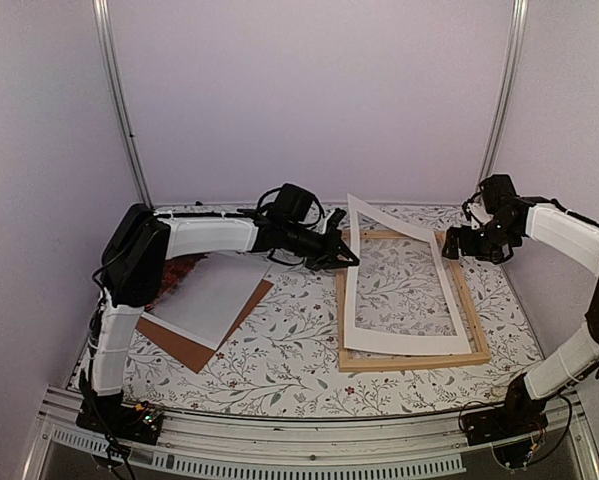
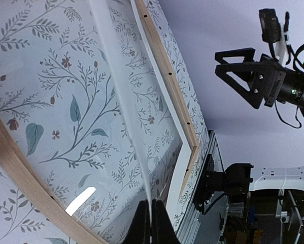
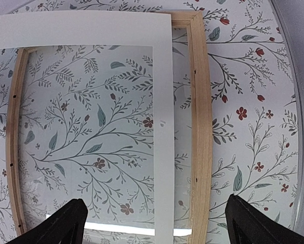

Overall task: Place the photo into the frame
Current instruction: Place the mat board on the glass panel.

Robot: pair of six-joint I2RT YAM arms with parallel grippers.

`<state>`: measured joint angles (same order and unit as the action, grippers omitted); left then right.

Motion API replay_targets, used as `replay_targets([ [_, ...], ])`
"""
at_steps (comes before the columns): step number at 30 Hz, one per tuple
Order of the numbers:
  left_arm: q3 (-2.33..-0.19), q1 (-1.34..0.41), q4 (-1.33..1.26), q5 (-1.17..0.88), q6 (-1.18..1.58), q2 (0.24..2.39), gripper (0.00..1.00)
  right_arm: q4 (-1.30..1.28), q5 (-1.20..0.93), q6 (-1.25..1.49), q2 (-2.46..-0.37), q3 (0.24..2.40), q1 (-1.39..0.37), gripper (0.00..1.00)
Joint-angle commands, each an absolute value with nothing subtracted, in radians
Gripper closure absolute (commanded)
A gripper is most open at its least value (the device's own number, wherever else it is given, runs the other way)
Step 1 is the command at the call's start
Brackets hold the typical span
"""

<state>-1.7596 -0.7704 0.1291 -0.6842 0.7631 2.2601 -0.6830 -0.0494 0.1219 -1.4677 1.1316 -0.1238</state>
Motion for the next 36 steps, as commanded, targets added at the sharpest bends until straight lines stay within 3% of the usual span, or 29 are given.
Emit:
replay_targets([
  [1,-1.825,-0.779,0.101,-0.694,0.814,2.317,1.0,-0.638,-0.027,0.152,-1.496,1.106,-0.099,0.01],
  [18,-1.927,-0.786,0.137,-0.72,0.873,2.427,1.0,-0.518,-0.071,0.195,-1.617,1.069,-0.051,0.01],
  [36,-1.902,-0.787,0.135,-0.675,0.879,2.432,0.9,-0.453,-0.092,0.199,-1.712,1.036,-0.03,0.01],
])
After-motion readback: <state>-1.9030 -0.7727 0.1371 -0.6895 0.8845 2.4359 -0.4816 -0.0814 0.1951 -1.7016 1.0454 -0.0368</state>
